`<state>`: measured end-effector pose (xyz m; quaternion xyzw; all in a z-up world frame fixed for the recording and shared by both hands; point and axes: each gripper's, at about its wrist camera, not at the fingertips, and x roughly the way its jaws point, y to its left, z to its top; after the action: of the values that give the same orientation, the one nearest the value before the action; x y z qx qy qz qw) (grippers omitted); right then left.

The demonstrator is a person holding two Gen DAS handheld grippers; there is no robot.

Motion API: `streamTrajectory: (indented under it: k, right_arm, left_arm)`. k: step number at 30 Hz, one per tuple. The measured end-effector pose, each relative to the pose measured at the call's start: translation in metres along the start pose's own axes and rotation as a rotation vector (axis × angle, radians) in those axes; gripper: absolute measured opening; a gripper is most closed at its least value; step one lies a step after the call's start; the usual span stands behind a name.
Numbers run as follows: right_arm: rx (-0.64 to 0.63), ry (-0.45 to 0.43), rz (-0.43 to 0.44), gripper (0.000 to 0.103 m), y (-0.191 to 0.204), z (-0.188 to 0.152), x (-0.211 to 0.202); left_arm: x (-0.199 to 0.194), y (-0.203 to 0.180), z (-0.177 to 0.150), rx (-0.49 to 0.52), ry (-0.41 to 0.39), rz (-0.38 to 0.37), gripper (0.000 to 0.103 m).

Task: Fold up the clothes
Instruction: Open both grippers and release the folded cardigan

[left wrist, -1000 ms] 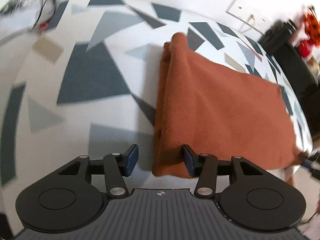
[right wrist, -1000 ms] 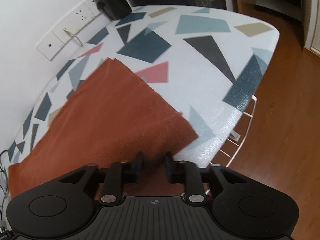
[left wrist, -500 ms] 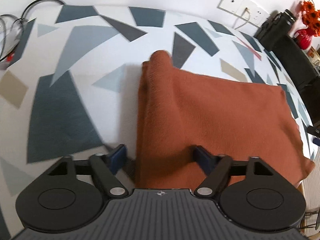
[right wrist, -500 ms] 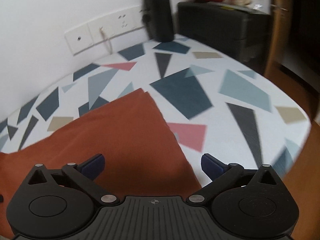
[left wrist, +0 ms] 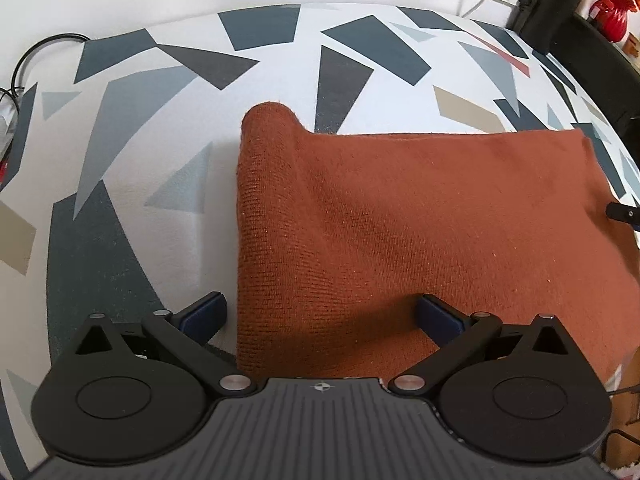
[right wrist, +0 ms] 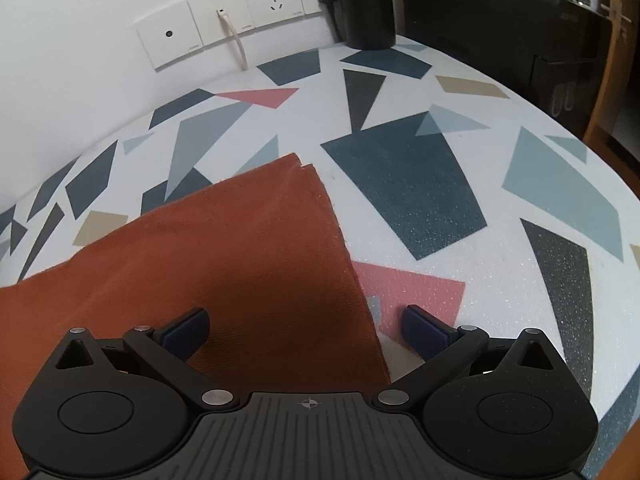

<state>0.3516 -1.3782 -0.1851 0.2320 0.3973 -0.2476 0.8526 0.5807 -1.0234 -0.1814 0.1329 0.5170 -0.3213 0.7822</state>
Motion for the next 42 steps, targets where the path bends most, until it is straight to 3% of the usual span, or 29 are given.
streamTrajectory:
  k: [6,13,23,34,39,42]
  right_arm:
    - [-0.037,-0.038,-0.018,0.102,0.004,0.0,0.004]
    - [0.307,-0.065,0.095,0.102,-0.025,0.006,-0.005]
    - [0.218,-0.075,0.005,0.102,-0.015,-0.002,-0.007]
    - [0.087,-0.07,-0.165,0.102,0.021,-0.01,0.005]
    - [0.15,-0.088,-0.142,0.102,0.016,-0.009,0.002]
    - [0.272,-0.112,-0.052,0.102,0.005,-0.012,-0.009]
  left_arm:
    - [0.001,-0.001,-0.001,-0.02,-0.03,0.01,0.103]
    - [-0.001,0.0,-0.004,-0.021,-0.05,0.001,0.103]
    - [0.0,-0.002,-0.003,-0.015,-0.038,0.004,0.103]
    - [-0.003,-0.001,-0.014,-0.007,-0.104,-0.001,0.103]
    - [-0.006,0.001,-0.019,0.012,-0.124,-0.015,0.103]
    - [-0.008,0.002,-0.023,0.017,-0.132,-0.018,0.103]
